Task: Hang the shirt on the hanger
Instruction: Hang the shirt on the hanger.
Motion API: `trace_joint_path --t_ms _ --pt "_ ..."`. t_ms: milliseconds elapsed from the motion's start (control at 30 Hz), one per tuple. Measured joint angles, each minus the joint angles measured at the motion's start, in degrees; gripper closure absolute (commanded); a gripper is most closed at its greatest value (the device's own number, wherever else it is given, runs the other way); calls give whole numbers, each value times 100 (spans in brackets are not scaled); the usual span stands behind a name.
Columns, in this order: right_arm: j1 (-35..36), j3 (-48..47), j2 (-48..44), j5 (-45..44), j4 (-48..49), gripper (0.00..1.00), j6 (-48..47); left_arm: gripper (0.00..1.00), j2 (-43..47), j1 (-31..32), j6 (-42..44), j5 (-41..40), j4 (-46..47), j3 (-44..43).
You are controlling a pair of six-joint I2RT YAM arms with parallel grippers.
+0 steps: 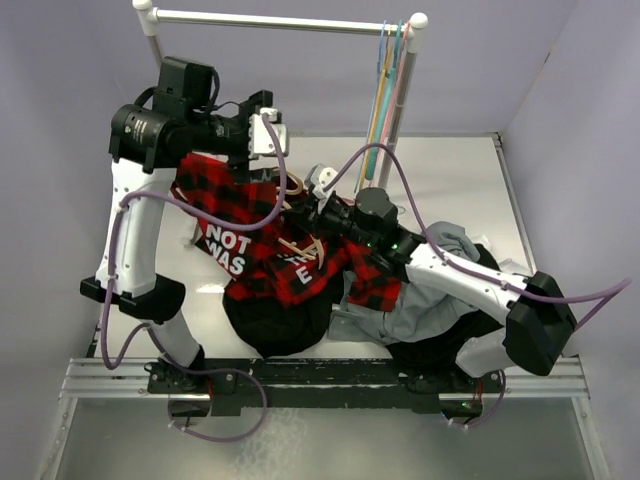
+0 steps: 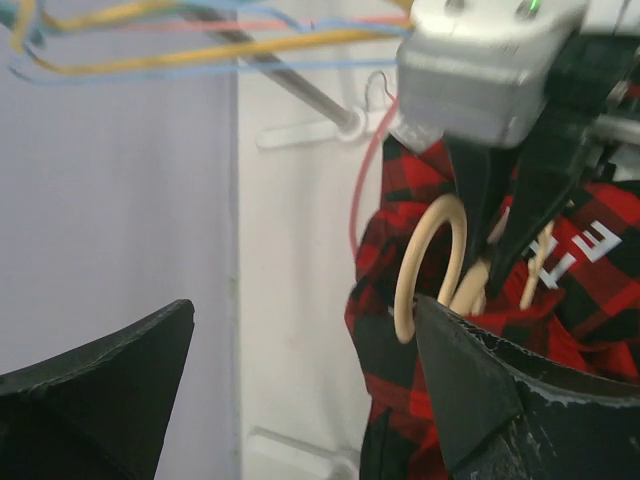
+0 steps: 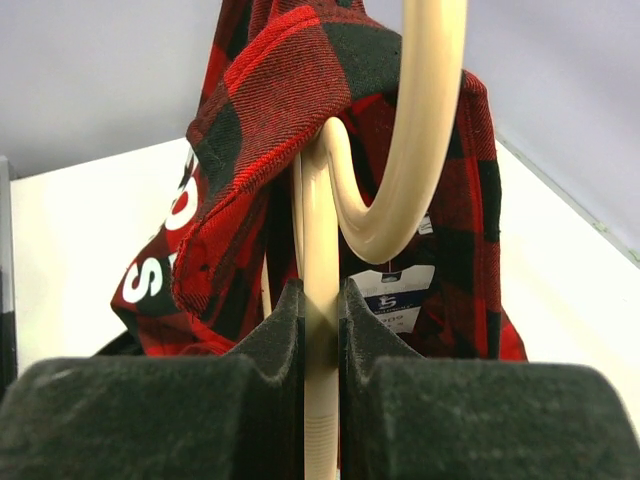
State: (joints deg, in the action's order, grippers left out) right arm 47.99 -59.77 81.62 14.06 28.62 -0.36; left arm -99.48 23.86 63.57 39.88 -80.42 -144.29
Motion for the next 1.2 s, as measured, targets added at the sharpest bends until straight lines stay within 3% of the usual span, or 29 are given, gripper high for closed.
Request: trace_joint_path --t_ms 367,867,1200 --pt "0 632 -39 -107 221 100 -428 0 -184 -1154 -461 658 -756 101" --pt "-4 874 -245 66 684 100 -782 1 -817 -1215 -1626 695 -817 831" --pt "11 874 -216 116 647 100 -859 30 -531 -1060 -1860 603 -739 1410"
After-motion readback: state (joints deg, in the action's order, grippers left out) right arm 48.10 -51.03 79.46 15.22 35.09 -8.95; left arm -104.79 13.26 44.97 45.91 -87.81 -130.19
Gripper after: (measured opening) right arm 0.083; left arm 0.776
